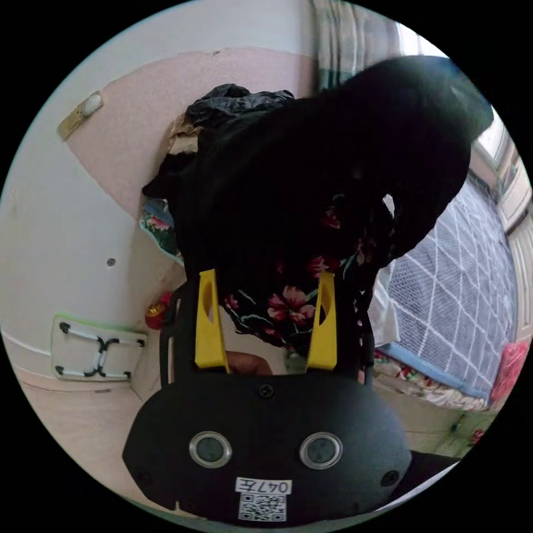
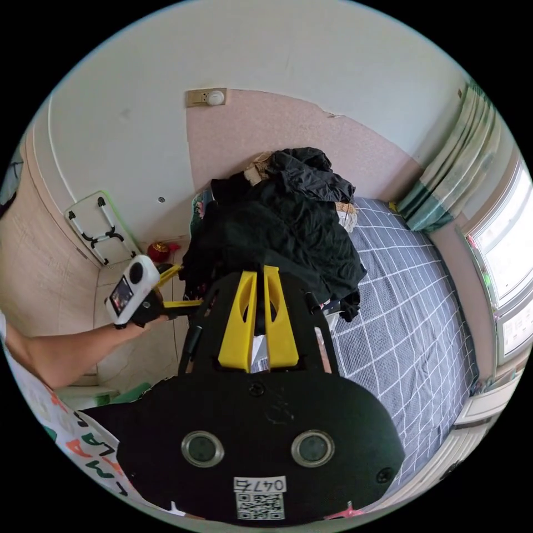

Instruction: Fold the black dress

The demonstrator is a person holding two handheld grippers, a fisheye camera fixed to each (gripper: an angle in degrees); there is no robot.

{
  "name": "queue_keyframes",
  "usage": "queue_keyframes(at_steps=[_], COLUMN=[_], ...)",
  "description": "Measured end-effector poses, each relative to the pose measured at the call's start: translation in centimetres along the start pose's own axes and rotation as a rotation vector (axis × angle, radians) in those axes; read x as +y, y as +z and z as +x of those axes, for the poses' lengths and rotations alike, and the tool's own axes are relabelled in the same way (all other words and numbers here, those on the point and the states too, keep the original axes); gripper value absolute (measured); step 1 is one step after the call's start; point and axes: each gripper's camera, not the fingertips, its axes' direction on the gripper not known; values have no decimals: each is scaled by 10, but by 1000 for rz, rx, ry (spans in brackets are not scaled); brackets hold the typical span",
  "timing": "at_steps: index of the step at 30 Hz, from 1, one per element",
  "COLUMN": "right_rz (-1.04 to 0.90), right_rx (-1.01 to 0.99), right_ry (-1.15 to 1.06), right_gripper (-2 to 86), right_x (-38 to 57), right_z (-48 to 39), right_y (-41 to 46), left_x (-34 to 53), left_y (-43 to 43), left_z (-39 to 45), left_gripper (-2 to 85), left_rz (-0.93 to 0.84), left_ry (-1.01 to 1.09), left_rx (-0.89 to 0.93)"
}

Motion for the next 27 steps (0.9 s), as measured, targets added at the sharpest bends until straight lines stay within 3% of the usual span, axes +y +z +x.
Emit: queue_keyframes(at_steps=[4,12,22,27], right_rz=[-18,-47,-64,-85], right_rx=[3,25,-5,-4], right_ry=[9,1,48,59], right_gripper=[0,0,1,0], right_x=[-10,-13,-9,-8], right_z=[7,17,26,35], right_y=[-4,-7,-17,-26], left_x=[-1,4,-4,-32], left_y=[13,1,-49,-110], left_z=[4,-12,-54,-84], left_gripper=[199,11,-8,-8], left_rz=[-14,34,12,93], left_ry=[19,-28,-90,-109], left_rx=[5,91,69,66])
